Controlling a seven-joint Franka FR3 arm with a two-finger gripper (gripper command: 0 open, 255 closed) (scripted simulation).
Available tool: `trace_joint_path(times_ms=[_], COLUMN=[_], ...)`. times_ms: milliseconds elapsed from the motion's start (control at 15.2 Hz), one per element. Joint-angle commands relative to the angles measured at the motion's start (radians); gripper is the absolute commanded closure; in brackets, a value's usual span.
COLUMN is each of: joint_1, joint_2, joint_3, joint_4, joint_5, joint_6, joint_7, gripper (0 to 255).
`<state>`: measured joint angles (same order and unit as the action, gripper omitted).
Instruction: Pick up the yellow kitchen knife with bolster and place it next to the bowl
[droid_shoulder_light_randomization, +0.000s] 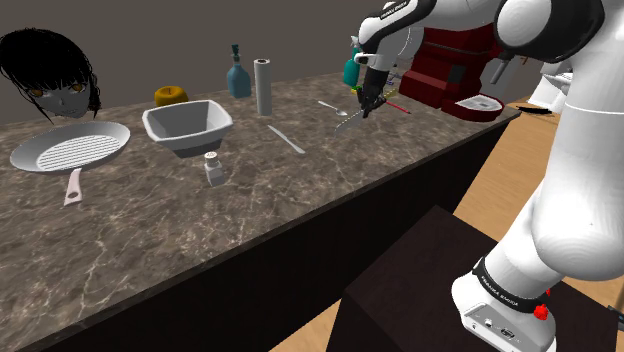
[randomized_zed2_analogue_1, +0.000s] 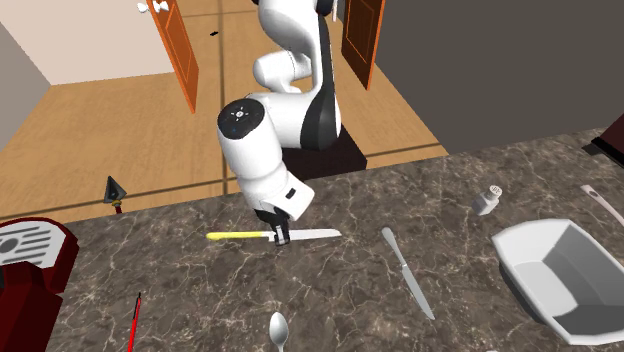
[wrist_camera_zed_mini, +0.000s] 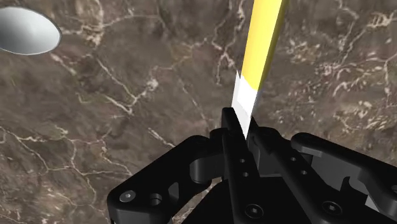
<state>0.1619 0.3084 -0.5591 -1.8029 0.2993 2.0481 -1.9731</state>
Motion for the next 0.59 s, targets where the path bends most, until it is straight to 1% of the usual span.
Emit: trace_joint_path(times_ms=[0, 528], joint_1=[0.003, 0.006], joint_2=[-0.013, -0.046], joint_3=[-0.004, -0.013], joint_4=[0.011, 0.078], joint_5=[-0.01, -0.038], joint_6=[-0.022, -0.115], joint_7=[0.008, 0.033], gripper=[255, 255])
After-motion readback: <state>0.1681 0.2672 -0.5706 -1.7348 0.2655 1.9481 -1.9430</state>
